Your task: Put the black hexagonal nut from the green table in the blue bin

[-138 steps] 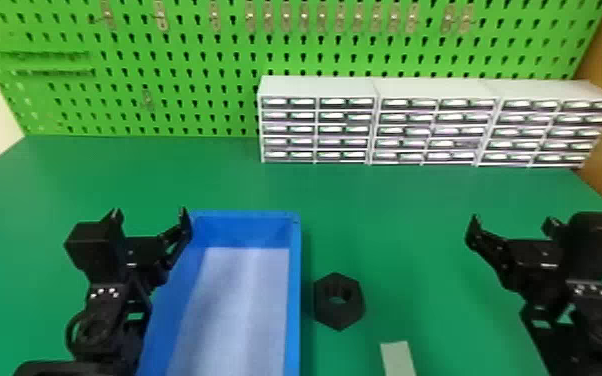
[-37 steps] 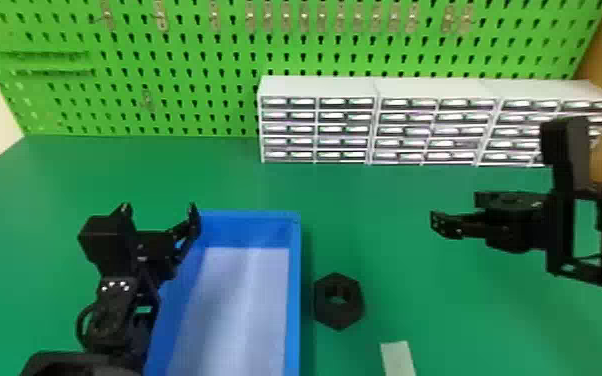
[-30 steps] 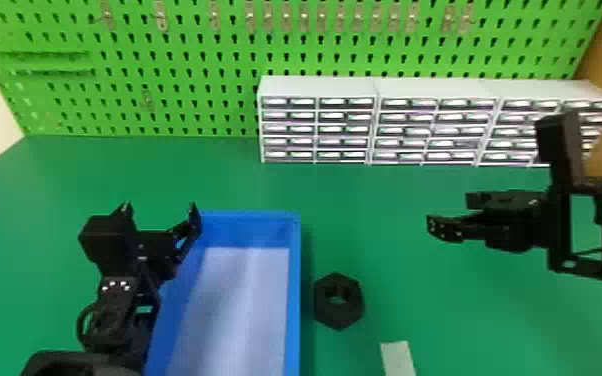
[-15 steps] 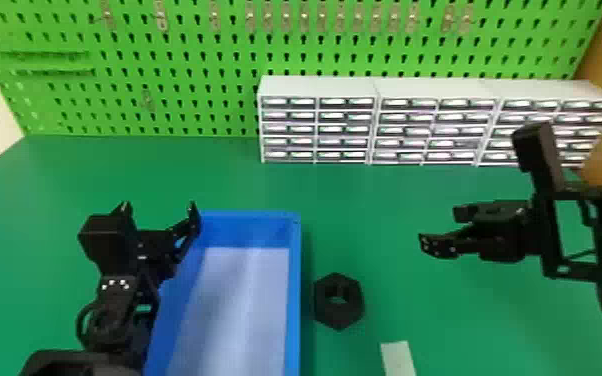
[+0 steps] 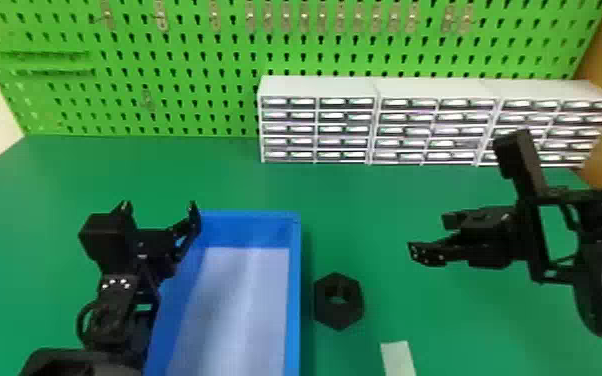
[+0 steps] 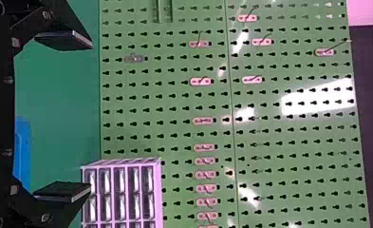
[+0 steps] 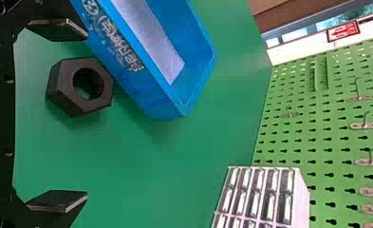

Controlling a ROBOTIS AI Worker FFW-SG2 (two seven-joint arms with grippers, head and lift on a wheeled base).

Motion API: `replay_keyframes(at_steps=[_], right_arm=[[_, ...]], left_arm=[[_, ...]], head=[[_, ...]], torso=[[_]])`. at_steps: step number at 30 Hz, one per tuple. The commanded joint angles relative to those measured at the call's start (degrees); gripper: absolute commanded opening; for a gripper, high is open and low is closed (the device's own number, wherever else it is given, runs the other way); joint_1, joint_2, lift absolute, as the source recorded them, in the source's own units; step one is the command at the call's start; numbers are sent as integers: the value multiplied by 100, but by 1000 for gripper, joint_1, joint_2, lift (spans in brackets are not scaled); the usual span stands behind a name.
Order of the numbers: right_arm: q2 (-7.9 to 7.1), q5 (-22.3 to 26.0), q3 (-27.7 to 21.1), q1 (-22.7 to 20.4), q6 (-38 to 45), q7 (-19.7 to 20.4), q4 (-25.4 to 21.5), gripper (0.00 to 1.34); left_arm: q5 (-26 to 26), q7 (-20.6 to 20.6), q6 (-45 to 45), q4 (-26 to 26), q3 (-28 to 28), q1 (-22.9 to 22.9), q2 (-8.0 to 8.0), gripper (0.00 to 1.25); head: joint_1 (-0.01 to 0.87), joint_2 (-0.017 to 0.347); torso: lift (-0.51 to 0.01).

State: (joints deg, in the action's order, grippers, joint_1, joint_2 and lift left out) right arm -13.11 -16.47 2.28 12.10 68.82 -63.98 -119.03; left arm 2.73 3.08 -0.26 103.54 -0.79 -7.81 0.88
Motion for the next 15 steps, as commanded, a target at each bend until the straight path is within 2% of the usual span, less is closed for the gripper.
replay_keyframes(at_steps=[1, 15], right_arm=[[19, -32, 45, -15, 0, -1, 55, 1216], [-43, -181, 291, 12, 114, -141, 99, 1216]], left_arm=[[0, 0, 0, 0, 0, 7, 0, 1028], [0, 0, -9, 0, -9, 34, 0, 1028]], head=[[657, 57], [657, 57]], torso=[[-95], [-95]])
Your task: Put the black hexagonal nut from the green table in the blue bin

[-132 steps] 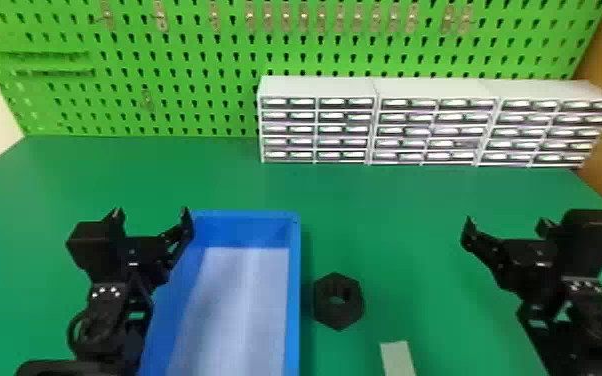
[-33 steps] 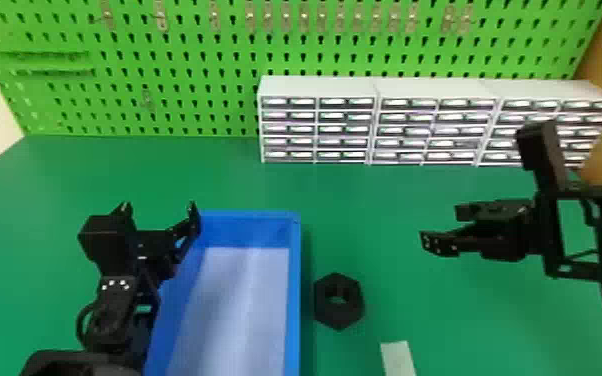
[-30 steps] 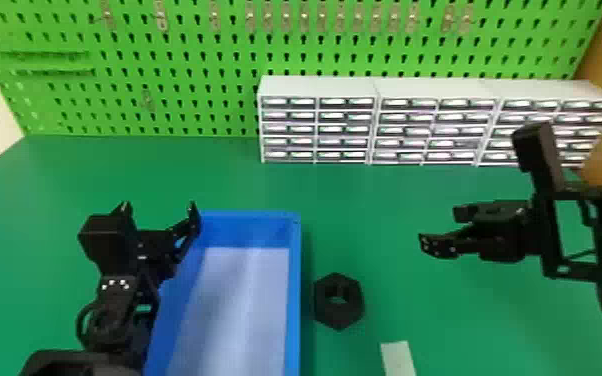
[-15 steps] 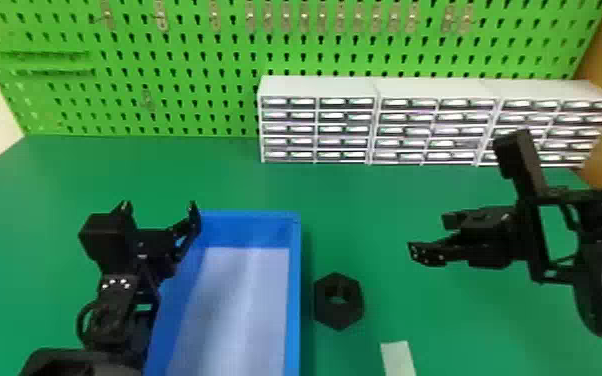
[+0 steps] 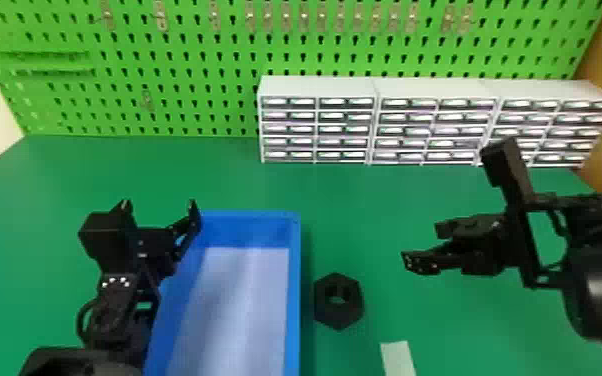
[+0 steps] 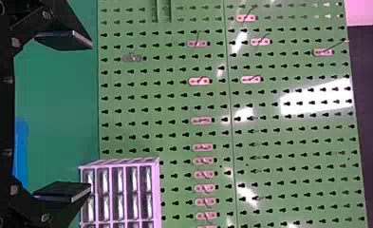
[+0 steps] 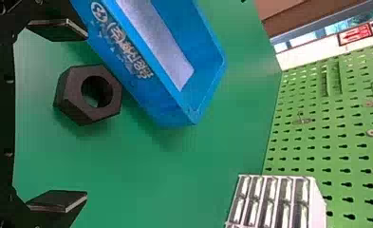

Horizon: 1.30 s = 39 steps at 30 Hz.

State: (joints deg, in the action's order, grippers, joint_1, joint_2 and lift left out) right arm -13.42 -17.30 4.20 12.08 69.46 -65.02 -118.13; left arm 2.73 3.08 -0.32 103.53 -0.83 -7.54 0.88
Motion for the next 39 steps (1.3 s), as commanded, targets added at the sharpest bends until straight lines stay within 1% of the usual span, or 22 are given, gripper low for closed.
replay_keyframes(at_steps=[1, 11, 16, 19, 23, 32, 39], right_arm=[[-11, -142, 124, 14, 59, -72, 18, 1216], [-11, -353, 204, 5, 112, -204, 88, 1216], [-11, -406, 353, 93, 129, -239, 194, 1216], [-11, -538, 529, 164, 155, -248, 264, 1216], [24, -564, 696, 251, 164, -257, 414, 1216], [165, -687, 977, 418, 94, -266, 669, 1216], [279, -793, 1206, 541, -55, -266, 1003, 1215]], left_arm=[[0, 0, -3, 0, -14, 7, 0, 1028], [0, 0, -3, 0, -5, 7, -9, 1028], [0, 0, -3, 0, -5, 16, -9, 1028], [0, 0, -3, 0, 4, 16, 0, 1028], [9, 0, -3, -18, 13, 33, -9, 1028], [9, 0, -3, -26, 21, 42, -9, 1028], [9, 0, -3, -44, 39, 68, -9, 1028]], head=[[657, 57], [657, 57], [657, 57], [657, 57], [657, 57], [657, 57], [657, 57]], torso=[[-95], [-95], [-95], [-95], [-95], [-95], [-95]])
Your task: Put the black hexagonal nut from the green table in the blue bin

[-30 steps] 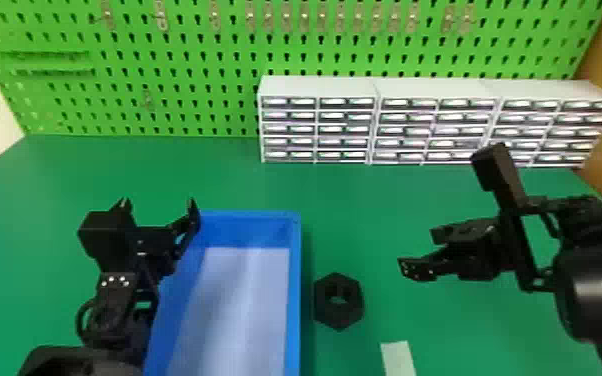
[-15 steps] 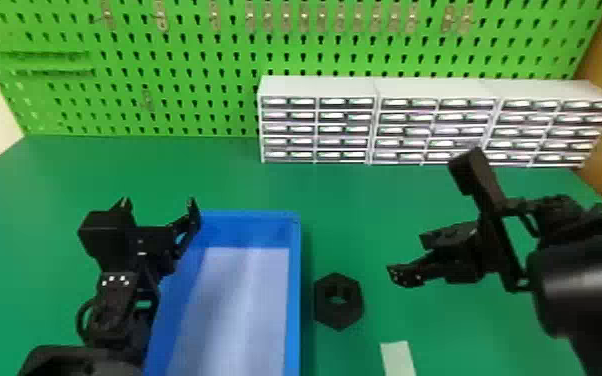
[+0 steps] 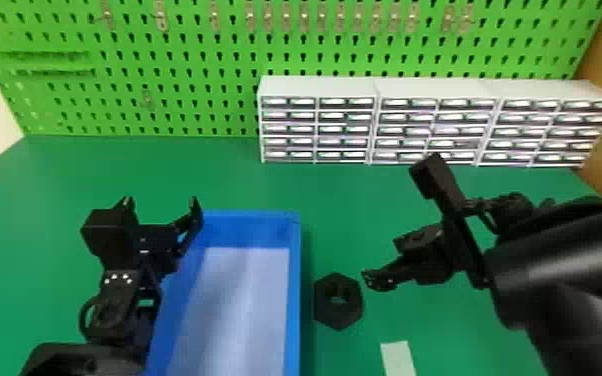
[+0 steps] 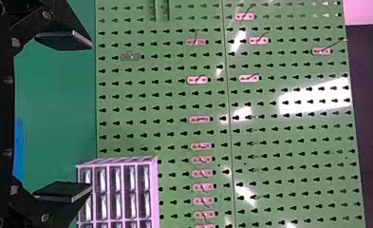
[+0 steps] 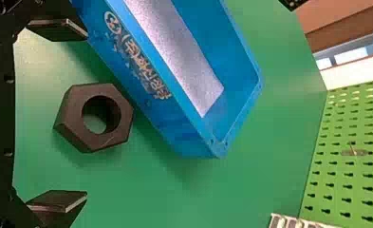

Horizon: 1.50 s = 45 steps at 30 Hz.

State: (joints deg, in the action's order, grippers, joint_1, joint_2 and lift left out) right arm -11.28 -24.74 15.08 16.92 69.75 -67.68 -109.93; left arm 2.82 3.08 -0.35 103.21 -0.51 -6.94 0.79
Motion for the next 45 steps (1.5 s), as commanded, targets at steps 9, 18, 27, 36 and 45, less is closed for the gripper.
replay_keyframes(at_steps=[9, 18, 27, 36, 45], right_arm=[[231, -250, 197, 136, -340, 0, 560, 1216], [372, -277, 258, 329, -630, 0, 991, 1216], [425, -294, 302, 364, -814, 9, 1281, 1216], [530, -409, 74, 364, -1254, 123, 1615, 1216], [609, -31, -111, 364, -1605, 633, 1940, 1218]], left_arm=[[8, 0, -9, -20, 7, 34, -26, 1028], [16, 0, -44, -29, -28, 34, -61, 1029], [16, 0, -53, -37, -28, 34, -88, 1029], [34, 0, -70, -46, -37, 26, -94, 1029], [52, 0, -70, -64, -19, 34, -94, 1029]], head=[[657, 57], [657, 57], [657, 57], [657, 57], [657, 57]], torso=[[-95], [-95], [-95], [-95], [-95]])
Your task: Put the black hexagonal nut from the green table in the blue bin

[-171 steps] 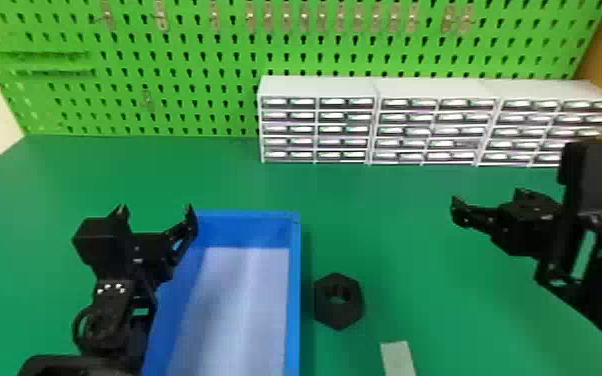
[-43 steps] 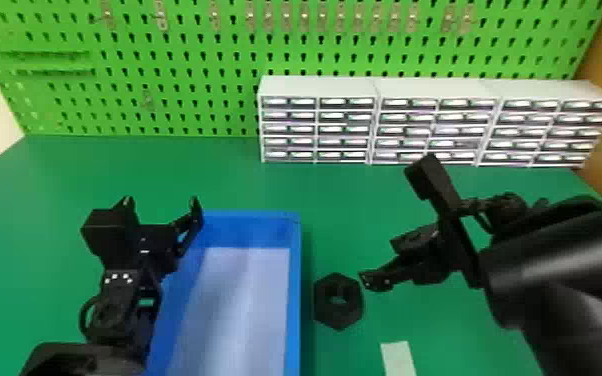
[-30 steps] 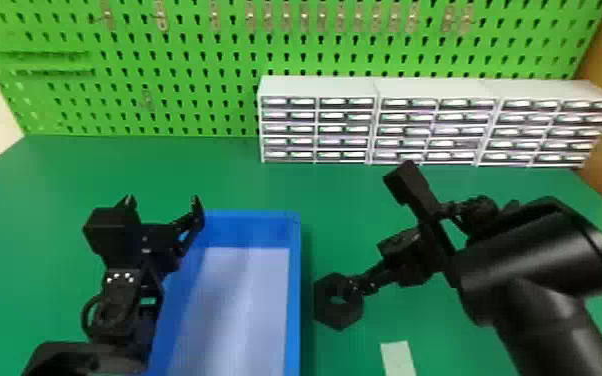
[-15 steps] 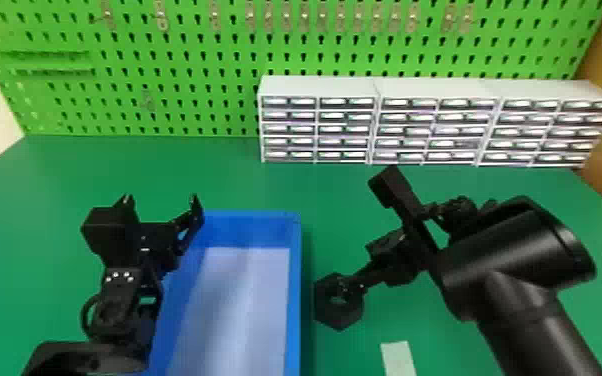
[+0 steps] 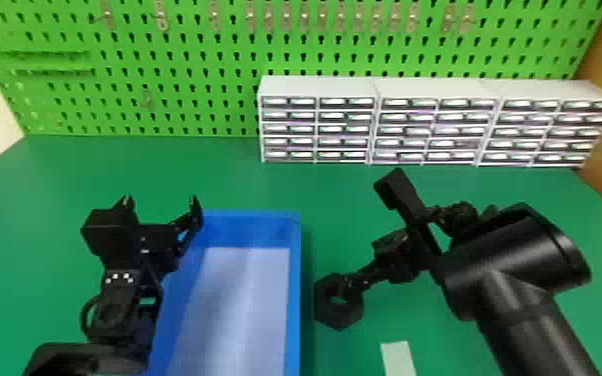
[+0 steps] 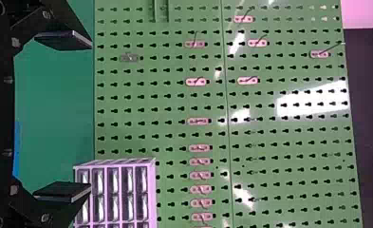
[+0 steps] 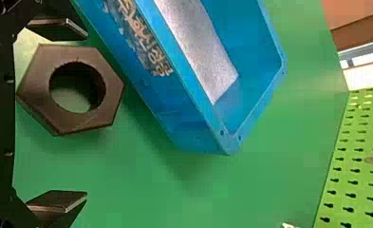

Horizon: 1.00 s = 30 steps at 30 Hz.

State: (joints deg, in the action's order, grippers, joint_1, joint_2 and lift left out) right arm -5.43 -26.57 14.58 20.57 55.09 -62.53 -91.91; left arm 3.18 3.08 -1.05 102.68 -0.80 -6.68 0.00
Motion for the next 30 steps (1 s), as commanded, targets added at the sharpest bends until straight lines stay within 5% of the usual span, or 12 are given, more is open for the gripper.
replay_keyframes(at_steps=[1, 30], right_arm=[[25, 205, -61, 0, -192, 179, 200, 1218], [16, 688, 335, 158, -526, 865, 1043, 1220]], left_arm=[[7, 0, 0, -11, 10, 9, -15, 1029], [25, 0, -70, -64, 19, 62, -15, 1029]], head=[[657, 57], [657, 57]], torso=[[-95], [-95]])
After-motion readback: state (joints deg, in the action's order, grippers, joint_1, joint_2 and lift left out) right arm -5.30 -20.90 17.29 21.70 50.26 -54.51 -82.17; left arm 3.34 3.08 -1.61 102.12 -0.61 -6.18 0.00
